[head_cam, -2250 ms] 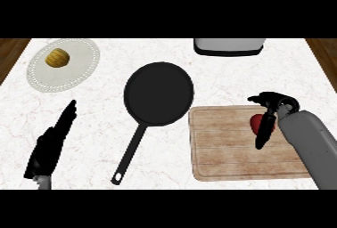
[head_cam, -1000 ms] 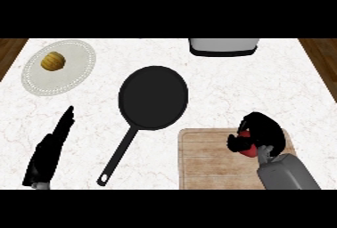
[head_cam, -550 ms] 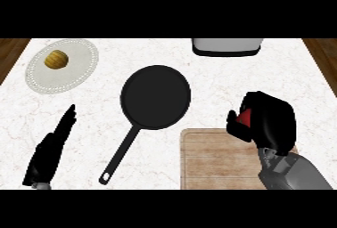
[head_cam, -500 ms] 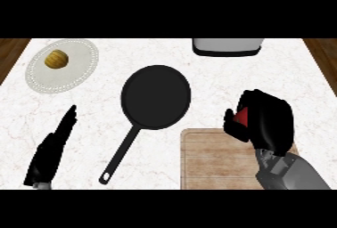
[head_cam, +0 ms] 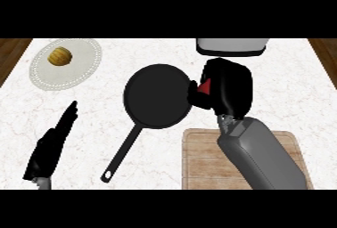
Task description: Pick the tomato from the cutting board and place it in the pan
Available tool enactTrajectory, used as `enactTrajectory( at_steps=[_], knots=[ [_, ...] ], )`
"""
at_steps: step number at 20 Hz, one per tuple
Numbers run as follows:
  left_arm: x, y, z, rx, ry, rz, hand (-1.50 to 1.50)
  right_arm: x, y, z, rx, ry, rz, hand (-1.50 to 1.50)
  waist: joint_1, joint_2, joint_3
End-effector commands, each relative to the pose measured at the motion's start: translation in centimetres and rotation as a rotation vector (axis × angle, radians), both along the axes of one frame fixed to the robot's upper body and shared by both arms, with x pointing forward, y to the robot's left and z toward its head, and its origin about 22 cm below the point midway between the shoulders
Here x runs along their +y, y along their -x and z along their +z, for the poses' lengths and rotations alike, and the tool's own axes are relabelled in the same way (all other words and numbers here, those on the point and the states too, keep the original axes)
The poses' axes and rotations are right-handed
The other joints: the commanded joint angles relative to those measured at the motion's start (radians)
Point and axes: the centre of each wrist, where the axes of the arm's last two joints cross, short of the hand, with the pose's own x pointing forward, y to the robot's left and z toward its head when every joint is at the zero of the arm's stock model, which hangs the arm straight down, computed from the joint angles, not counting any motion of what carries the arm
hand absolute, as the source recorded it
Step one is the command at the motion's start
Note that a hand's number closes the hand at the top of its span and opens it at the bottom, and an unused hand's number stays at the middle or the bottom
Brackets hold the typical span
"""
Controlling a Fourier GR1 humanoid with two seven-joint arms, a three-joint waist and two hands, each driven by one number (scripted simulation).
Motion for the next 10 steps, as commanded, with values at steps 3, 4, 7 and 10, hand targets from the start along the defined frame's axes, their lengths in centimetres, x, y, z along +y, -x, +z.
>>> enactTrajectory(
  at_steps=[3, 4, 7, 10],
  knots=[
    [0.6, -0.6, -0.9, 0.0, 0.005, -0.005, 0.0, 2.9, -4.8, -0.7, 0.054, -0.127, 0.056, 1.5, 0.01, 0.006, 0.0],
    [-2.1, -0.1, 0.8, 0.004, 0.005, 0.009, 0.0, 3.5, -5.1, -0.5, 0.035, -0.132, 0.044, 1.5, 0.012, 0.003, 0.001],
    [-1.2, -1.1, 0.0, -0.014, 0.01, -0.031, 0.0, 3.0, -7.9, -1.5, 0.067, -0.213, 0.041, 1.5, 0.027, 0.012, 0.0],
    [-1.3, -0.8, -0.8, -0.031, 0.001, -0.05, 0.0, 3.8, -9.1, -2.9, 0.141, -0.19, 0.038, 1.5, 0.05, 0.017, 0.0]
  ],
)
